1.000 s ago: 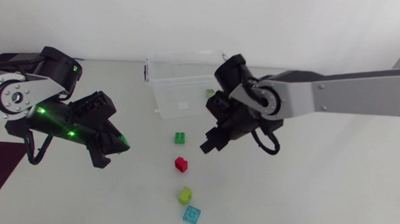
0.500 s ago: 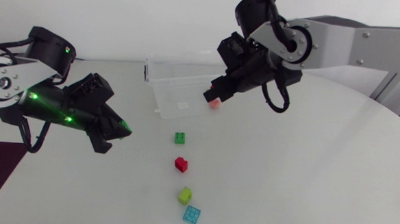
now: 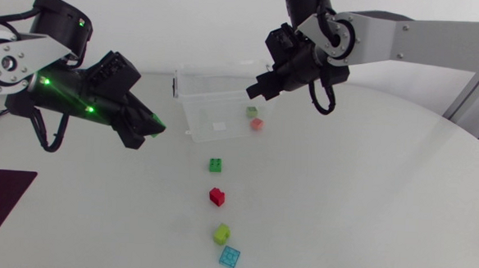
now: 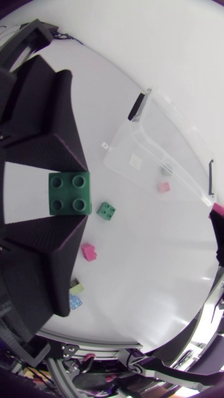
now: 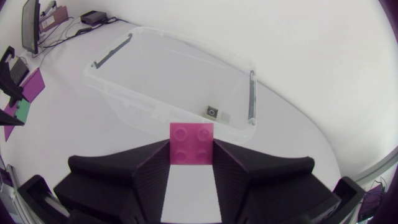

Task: Pick up the duplo bricks and place them in the container

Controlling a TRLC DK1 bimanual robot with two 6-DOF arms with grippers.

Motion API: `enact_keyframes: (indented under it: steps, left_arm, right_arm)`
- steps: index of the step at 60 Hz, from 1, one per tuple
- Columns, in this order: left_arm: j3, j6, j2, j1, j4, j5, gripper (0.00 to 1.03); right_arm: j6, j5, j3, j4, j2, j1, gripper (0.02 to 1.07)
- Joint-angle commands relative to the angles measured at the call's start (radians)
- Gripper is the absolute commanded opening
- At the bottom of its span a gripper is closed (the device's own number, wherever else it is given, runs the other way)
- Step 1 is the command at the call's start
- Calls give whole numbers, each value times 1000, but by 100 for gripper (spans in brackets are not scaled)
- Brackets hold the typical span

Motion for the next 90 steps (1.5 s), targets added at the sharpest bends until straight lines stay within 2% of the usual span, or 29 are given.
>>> enact_keyframes:
  steps: [1, 25, 73, 74, 76, 80, 83, 90]
  left_arm:
    - [56, -32, 34, 9, 16, 9, 30]
    - [167, -73, 131, 13, 54, 15, 30]
    - [211, -134, 191, 22, 154, 20, 30]
    - [213, -134, 191, 22, 154, 20, 30]
    - [217, -134, 192, 22, 154, 20, 30]
    - [220, -139, 192, 26, 154, 20, 30]
    - [222, -137, 192, 27, 154, 20, 30]
    - [228, -139, 194, 29, 154, 22, 30]
  right_arm:
    - [21, 1, 48, 16, 49, -9, 30]
    - [20, 1, 160, 28, 147, -35, 30]
    - [41, 63, 190, 189, 226, -34, 32]
    - [41, 69, 193, 189, 228, -34, 33]
    - [41, 75, 204, 189, 234, -31, 43]
    - [35, 86, 218, 186, 242, -26, 82]
    - [30, 96, 221, 189, 242, -21, 105]
    - [24, 110, 226, 184, 239, -12, 103]
